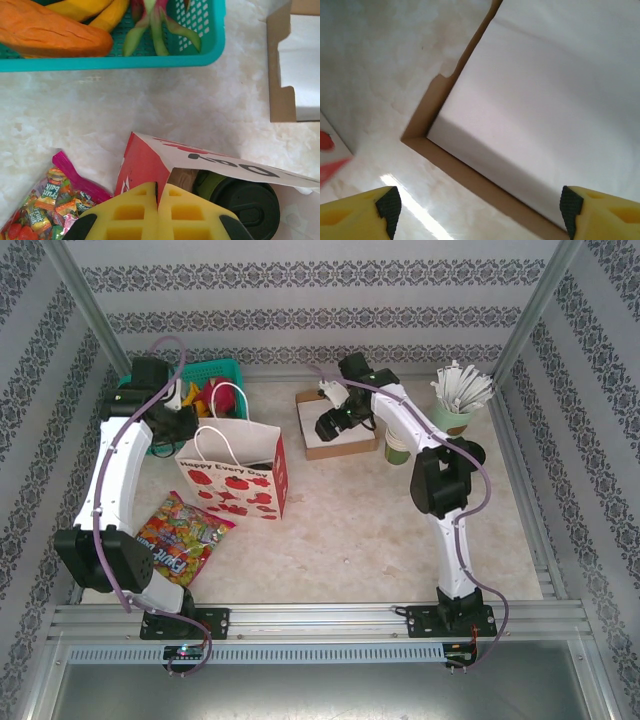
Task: Pack the takeout coffee
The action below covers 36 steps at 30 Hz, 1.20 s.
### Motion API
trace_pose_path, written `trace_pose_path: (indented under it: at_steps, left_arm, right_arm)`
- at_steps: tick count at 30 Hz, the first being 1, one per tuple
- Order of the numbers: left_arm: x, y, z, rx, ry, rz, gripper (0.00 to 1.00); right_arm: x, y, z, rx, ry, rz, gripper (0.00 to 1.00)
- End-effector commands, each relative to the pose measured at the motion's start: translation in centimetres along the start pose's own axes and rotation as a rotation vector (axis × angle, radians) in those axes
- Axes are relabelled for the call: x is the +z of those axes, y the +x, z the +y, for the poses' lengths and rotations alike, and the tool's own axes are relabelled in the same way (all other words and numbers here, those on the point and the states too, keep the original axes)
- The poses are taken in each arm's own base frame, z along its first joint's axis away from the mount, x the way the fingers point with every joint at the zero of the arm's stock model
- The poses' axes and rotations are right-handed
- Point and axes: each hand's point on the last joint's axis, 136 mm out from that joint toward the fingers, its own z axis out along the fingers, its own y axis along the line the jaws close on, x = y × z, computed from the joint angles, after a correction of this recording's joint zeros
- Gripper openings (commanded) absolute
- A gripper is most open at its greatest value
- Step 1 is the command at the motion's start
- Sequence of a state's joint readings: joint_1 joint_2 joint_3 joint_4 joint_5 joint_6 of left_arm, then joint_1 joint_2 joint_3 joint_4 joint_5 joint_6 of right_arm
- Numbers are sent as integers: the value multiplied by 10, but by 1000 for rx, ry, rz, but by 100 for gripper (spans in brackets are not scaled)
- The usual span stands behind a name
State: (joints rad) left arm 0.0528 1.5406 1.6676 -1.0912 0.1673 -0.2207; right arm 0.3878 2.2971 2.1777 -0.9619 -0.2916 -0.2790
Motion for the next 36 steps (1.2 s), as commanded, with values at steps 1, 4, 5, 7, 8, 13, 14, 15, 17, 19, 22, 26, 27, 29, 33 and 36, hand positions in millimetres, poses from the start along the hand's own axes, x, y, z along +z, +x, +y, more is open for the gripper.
trace_pose_path:
  at_steps: [1, 4, 5, 7, 8, 13, 14, 15, 17, 19, 22, 26, 27, 29, 33, 36]
  left_arm:
    - [-2, -20, 16, -78, -50, -54, 0]
    - [-1, -22, 24, -139, -64, -53, 0]
    - [-1, -21, 24, -153, -61, -51, 0]
    - [-2, -20, 26, -172, -66, -45, 0]
    - [-2, -18, 28, -177, -74, -41, 0]
    - [0, -16, 19, -158, -17, -26, 9]
    - [2, -15, 16, -151, 1, -20, 10]
    - [2, -16, 14, -147, 14, -19, 11]
    - [5, -17, 11, -142, 32, -14, 12]
    - [6, -19, 9, -140, 42, -11, 12]
    - [7, -20, 6, -135, 59, -10, 14]
    - [5, -22, 3, -128, 69, -14, 14]
    - [5, -21, 3, -126, 72, -13, 15]
    - [6, -22, 2, -123, 81, -11, 15]
    - [8, -19, -2, -124, 104, 3, 14]
    - [8, -17, -8, -125, 136, 11, 13]
  right_arm:
    - [15, 16, 17, -251, -97, 80, 85]
    - [27, 23, 17, -340, -108, 116, 84]
    - [31, 27, 17, -358, -114, 133, 83]
    - [39, 35, 14, -391, -110, 178, 76]
    - [44, 39, 12, -399, -100, 199, 73]
    - [51, 42, 24, -421, -128, 214, 60]
    - [50, 39, 28, -418, -134, 202, 54]
    - [47, 36, 34, -416, -147, 187, 49]
    - [42, 31, 49, -414, -185, 158, 40]
    - [39, 29, 62, -427, -203, 144, 33]
    - [38, 34, 79, -449, -215, 159, 25]
    - [37, 44, 95, -438, -236, 170, 19]
    - [37, 46, 98, -437, -239, 169, 18]
    - [35, 53, 107, -439, -247, 168, 16]
    - [31, 68, 123, -439, -257, 172, 16]
    - [24, 87, 131, -389, -254, 193, 16]
